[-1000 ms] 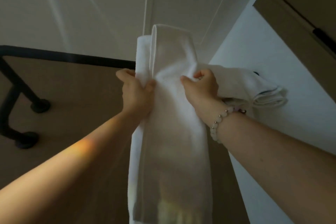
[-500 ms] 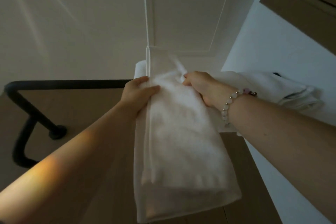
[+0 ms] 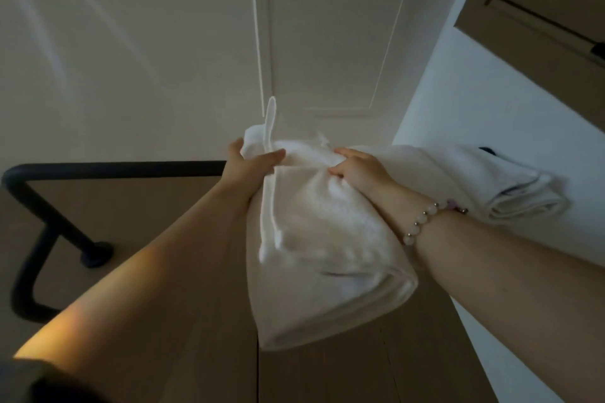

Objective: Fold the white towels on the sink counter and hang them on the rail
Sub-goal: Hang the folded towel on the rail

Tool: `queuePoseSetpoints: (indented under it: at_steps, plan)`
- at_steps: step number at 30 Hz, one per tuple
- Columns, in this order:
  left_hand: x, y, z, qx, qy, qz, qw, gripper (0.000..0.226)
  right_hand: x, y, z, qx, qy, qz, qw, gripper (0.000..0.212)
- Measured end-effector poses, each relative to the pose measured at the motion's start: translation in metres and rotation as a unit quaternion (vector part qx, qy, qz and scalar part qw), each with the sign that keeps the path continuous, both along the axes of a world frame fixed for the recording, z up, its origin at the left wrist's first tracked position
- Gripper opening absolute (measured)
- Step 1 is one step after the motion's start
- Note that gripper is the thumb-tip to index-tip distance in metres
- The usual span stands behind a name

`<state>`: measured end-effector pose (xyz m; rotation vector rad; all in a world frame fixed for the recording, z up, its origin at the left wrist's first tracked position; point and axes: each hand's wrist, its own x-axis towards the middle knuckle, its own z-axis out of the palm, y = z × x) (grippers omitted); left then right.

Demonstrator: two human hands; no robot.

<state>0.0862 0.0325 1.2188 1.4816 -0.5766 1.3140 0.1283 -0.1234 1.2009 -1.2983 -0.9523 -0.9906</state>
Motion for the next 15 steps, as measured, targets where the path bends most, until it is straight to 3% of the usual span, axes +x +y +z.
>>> queuePoseSetpoints:
  at_steps: [2,5,7,11,13,15]
  plan:
    - [-0.002,0.001,-0.005,-0.017,0.038,-0.002,0.999,0.089,-0.001,0.003,0.008,0.003,-0.003,-0.031,1.0,0.038]
    - [-0.003,0.006,-0.015,-0.018,0.096,-0.031,0.995,0.059,-0.001,0.011,0.02,0.017,0.001,-0.051,0.999,0.035]
    - [-0.003,0.011,-0.018,-0.015,0.11,0.01,0.994,0.054,-0.001,0.015,0.022,0.014,0.02,-0.031,0.999,0.034]
    - [-0.004,0.013,-0.015,-0.001,0.075,0.038,0.996,0.022,0.003,0.027,0.011,0.021,0.056,0.033,0.998,0.05]
    - [-0.001,0.013,-0.013,-0.004,0.058,0.05,0.997,0.016,0.007,0.03,0.005,0.04,0.066,0.079,0.994,0.042]
    - [0.005,0.014,-0.01,-0.015,0.047,0.058,0.997,0.025,0.007,0.029,-0.005,0.022,0.081,0.098,0.992,0.032]
